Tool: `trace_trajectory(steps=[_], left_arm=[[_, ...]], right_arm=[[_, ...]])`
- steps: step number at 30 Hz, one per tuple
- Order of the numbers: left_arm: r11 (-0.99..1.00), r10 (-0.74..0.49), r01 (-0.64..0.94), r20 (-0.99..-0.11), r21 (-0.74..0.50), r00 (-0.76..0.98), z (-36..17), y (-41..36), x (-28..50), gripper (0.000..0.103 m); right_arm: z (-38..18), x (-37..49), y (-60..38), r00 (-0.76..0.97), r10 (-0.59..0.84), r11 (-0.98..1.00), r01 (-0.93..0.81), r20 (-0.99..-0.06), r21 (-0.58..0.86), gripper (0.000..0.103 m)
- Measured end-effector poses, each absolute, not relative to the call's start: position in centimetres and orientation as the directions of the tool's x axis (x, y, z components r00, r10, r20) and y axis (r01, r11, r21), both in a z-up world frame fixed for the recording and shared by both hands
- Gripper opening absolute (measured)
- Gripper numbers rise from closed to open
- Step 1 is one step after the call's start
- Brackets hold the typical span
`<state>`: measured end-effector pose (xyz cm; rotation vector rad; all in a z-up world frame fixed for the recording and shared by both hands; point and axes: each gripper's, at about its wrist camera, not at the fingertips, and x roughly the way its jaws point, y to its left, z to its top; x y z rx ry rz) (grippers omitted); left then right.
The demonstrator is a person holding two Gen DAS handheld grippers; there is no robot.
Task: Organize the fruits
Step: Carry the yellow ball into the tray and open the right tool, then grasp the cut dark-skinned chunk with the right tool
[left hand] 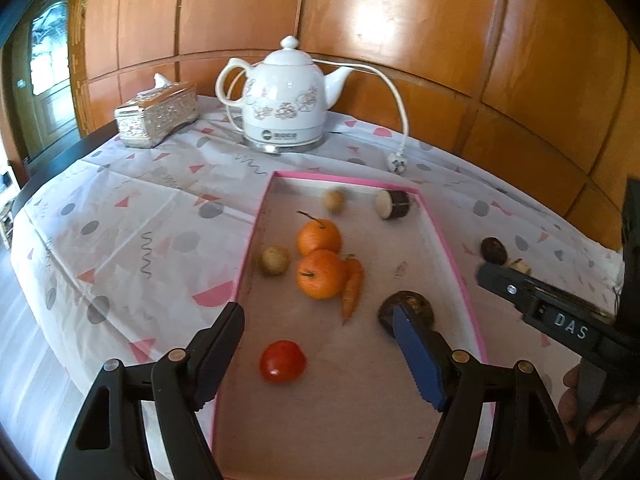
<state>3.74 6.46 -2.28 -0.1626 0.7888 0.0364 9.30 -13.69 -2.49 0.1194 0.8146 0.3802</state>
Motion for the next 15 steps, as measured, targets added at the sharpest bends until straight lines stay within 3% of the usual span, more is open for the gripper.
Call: trace_trajectory(steps=[5, 8, 11, 15], left_arm=[[0.991, -0.045, -0.056, -0.706, -0.119, 0.706, -2.2, 5.3, 3.6, 0.077], [0.993, -0.055, -0.038, -0.709, -0.115, 0.703, -2.3, 4.7, 3.6, 0.077], [0.993, -0.064, -0.028, -0.713, -0.116, 0.699, -2.4, 4.4, 3.6, 0.077], [0.993, -0.068, -0.024, -0.717, -0.117, 0.693, -2.6, 4.2, 3.6, 0.077]], right_arm=[[-3.5, 8.4, -19.0, 0.649, 0.291, 0.956, -0.171, -0.703, 0.238, 0.046], [-4.6, 8.3, -21.8, 0.649, 0.238, 0.968, -0.097, -0.723, 0.231, 0.067], [-5.6, 9.0, -23.6, 0.609, 0.239, 0.965, -0.059, -0.756, 0.257, 0.081], [-5.6, 10.1, -23.9, 0.612, 0.210, 0.974, -0.065, -0.763, 0.216, 0.081]])
